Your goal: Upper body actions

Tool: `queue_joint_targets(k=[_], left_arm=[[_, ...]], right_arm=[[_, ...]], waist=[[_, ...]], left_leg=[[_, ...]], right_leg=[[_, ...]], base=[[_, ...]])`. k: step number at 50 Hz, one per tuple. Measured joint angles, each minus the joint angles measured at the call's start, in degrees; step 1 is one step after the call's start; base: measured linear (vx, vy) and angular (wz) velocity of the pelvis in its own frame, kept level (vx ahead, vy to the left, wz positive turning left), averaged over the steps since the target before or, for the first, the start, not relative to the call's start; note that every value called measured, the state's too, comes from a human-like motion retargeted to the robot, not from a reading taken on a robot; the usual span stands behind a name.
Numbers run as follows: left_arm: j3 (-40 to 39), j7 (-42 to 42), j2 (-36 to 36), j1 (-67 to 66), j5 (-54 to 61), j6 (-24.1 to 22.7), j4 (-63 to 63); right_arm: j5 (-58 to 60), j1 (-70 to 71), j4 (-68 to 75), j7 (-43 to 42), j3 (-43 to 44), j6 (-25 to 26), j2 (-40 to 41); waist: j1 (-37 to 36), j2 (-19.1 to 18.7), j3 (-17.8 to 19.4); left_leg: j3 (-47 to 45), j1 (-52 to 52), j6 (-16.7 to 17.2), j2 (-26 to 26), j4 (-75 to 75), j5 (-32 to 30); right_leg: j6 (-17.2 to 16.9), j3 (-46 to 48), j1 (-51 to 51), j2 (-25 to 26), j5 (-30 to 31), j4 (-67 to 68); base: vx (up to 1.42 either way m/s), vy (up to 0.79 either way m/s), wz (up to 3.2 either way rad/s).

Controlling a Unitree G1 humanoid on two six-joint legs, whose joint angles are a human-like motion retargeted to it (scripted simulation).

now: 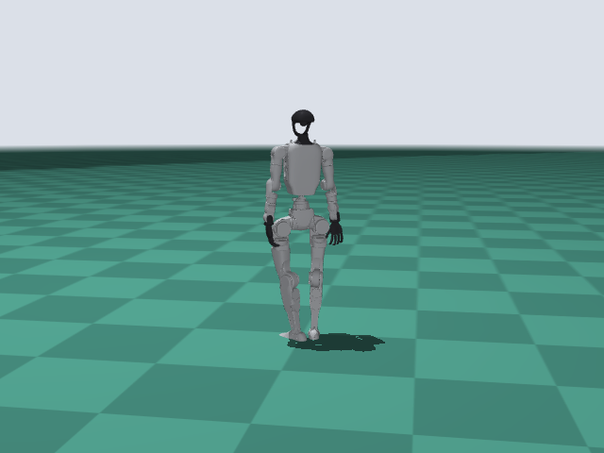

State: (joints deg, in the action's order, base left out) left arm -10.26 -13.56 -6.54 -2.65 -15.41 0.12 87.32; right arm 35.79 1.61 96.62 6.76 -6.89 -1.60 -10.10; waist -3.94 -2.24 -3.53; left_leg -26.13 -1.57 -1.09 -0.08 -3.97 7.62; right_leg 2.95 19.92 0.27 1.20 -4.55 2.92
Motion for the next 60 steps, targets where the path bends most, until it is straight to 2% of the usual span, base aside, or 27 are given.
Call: queue_joint_targets(k=[8, 10, 13, 15, 17, 22, 27, 30, 33, 37, 41, 42, 45, 48, 51, 54, 60], left_arm=[[-6.6, -2.2, -0.8, -6.6, 4.7, 2.9, 4.3], [-7.1, -2.7, -1.2, -8.3, 4.9, 3.4, 4.9], [-7.0, -2.1, -1.6, -10.1, 4.5, 3.2, 5.7], [-6.4, -2.0, -2.2, -10.8, 3.0, 2.7, 6.0], [-5.2, -2.9, -2.8, -11.7, 0.8, 2.4, 6.3], [-5.0, -5.1, -2.9, -13.7, -4.3, 3.1, 8.4], [-7.0, -5.3, -2.2, -16.0, -4.7, 3.9, 9.9], [-8.1, -4.8, -2.0, -16.5, -3.7, 4.1, 10.1], [-8.7, -5.0, -1.8, -16.4, -2.6, 4.4, 10.0], [-8.8, -5.1, -1.5, -16.0, -1.9, 4.4, 8.8], [-8.4, -4.7, -1.3, -15.1, -1.7, 3.7, 6.8], [-8.2, -4.4, -1.3, -14.8, -1.6, 3.5, 6.3], [-7.8, -3.5, -1.4, -14.0, -0.9, 2.9, 5.0], [-7.7, -3.2, -1.3, -12.5, 0.1, 2.9, 4.0], [-7.5, -2.6, -1.3, -10.4, 1.5, 2.7, 2.9], [-5.6, -2.0, -1.6, -8.4, 3.0, 2.6, 1.1], [-4.4, -0.6, -1.7, -5.7, 2.9, 1.0, -1.3]], right_arm=[[-8.7, 3.1, -5.2, 5.7, 0.2, -0.5, 2.0], [-10.6, 5.2, -6.7, 6.8, -0.2, -0.6, 2.7], [-13.2, 9.4, -9.1, 7.8, -0.1, -0.4, 4.1], [-15.5, 12.4, -11.2, 8.6, 0.7, -0.7, 4.6], [-17.5, 15.4, -13.1, 10.1, 1.9, -1.2, 4.9], [-18.6, 21.7, -15.9, 11.0, 5.3, -2.0, 5.3], [-19.2, 25.5, -16.7, 11.4, 4.1, -3.1, 5.4], [-18.6, 25.7, -17.3, 11.6, 3.5, -3.4, 5.4], [-18.9, 24.3, -18.3, 12.4, 3.3, -3.5, 5.8], [-19.6, 21.7, -17.6, 11.9, 2.7, -3.2, 6.6], [-19.1, 19.0, -16.1, 10.5, 1.9, -1.0, 7.2], [-18.8, 18.3, -15.7, 10.2, 1.9, -0.3, 7.3], [-18.4, 16.2, -14.6, 10.8, 1.4, 1.3, 7.5], [-17.7, 14.2, -13.8, 11.4, 0.8, 2.2, 7.5], [-17.5, 13.2, -13.0, 10.7, 0.3, 2.4, 7.3], [-17.0, 12.4, -12.6, 10.4, 0.6, 2.3, 6.7], [-16.0, 12.5, -11.8, 9.4, 0.5, 1.9, 6.5]], waist=[[0.8, 0.0, 2.3], [0.9, 0.4, 3.4], [1.7, 1.5, 4.6], [0.7, 2.3, 6.3], [-1.0, 2.5, 8.1], [-5.7, 2.4, 11.3], [-6.8, 2.9, 11.7], [-7.9, 3.3, 11.6], [-7.7, 3.6, 10.9], [-5.8, 3.7, 8.8], [-4.6, 2.9, 6.6], [-4.3, 2.5, 6.1], [-2.7, 0.4, 4.7], [-0.2, -0.9, 2.8], [1.9, -1.1, 1.9], [3.3, -0.5, 1.8], [1.0, 0.9, 3.2]], left_leg=[[1.2, 3.5, 1.5, 2.4, -11.8, 1.7], [1.5, 6.2, 1.9, 3.3, -18.3, -1.5], [3.9, 14.3, 2.2, 5.9, -32.5, -11.3], [4.0, 20.0, -0.5, 7.7, -41.5, -18.3], [4.8, 25.2, -2.4, 9.4, -49.3, -21.0], [2.3, 33.7, -3.8, 15.4, -66.3, -12.5], [3.8, 38.8, -4.6, 15.6, -72.7, -10.5], [2.5, 37.2, -5.6, 16.3, -71.3, -9.5], [2.1, 33.6, -5.1, 14.6, -65.2, -10.0], [3.3, 26.4, -1.2, 9.2, -50.9, -12.7], [4.5, 15.6, 2.0, 4.3, -30.1, -16.3], [5.2, 12.5, 2.5, 3.1, -24.4, -15.5], [5.8, 4.3, 3.1, 1.5, -10.6, -5.6], [5.9, 1.5, 1.8, 1.0, -2.0, -4.6], [7.2, 1.2, 2.1, 0.1, 2.1, -6.7], [8.5, 2.4, 1.6, 0.0, 1.4, -6.2], [5.5, 1.7, 0.6, -0.5, 0.2, -4.6]], right_leg=[[1.1, 0.4, 2.1, -0.8, -0.9, -0.5], [1.3, 0.6, 2.6, -1.7, -1.0, -0.5], [1.6, 2.0, 2.4, -3.4, -1.2, -0.5], [2.1, 2.1, 2.4, -4.3, -1.2, -0.4], [2.5, 2.5, 2.9, -4.6, -1.0, -0.6], [3.6, 2.0, 4.2, -4.9, -1.0, -0.4], [4.3, 1.8, 4.4, -5.2, -1.2, -0.4], [4.1, 1.7, 4.5, -5.8, -1.4, -0.3], [3.8, 2.1, 4.7, -6.1, -1.5, -0.4], [3.2, 3.0, 4.7, -6.1, -1.9, -0.8], [2.8, 2.9, 4.7, -4.9, -2.5, -0.7], [2.7, 2.9, 4.8, -4.3, -2.7, -0.7], [2.5, 2.9, 5.4, -1.5, -3.3, -0.5], [2.2, 3.5, 5.0, 0.0, -3.8, -0.6], [1.7, 4.6, 4.4, 0.3, -3.8, -0.8], [0.9, 6.2, 4.3, -0.5, -3.5, -1.2], [0.3, 5.4, 4.2, -1.5, -2.6, -0.8]], base=[[-0.08, -0.10, 0.27], [-0.14, -0.08, 0.35], [-0.25, -0.09, 0.66], [-0.28, -0.16, 0.46], [-0.20, -0.15, 0.24], [-0.10, -0.06, -0.05], [0.00, 0.00, 0.00], [0.00, 0.00, 0.00], [0.07, 0.01, 0.16], [0.11, 0.03, 0.26], [0.13, 0.05, 0.01], [0.19, 0.09, 0.01], [0.20, 0.07, 0.03], [0.18, 0.08, 0.17], [0.06, 0.05, 0.30], [0.06, 0.03, 0.38], [0.07, 0.06, -0.41]])
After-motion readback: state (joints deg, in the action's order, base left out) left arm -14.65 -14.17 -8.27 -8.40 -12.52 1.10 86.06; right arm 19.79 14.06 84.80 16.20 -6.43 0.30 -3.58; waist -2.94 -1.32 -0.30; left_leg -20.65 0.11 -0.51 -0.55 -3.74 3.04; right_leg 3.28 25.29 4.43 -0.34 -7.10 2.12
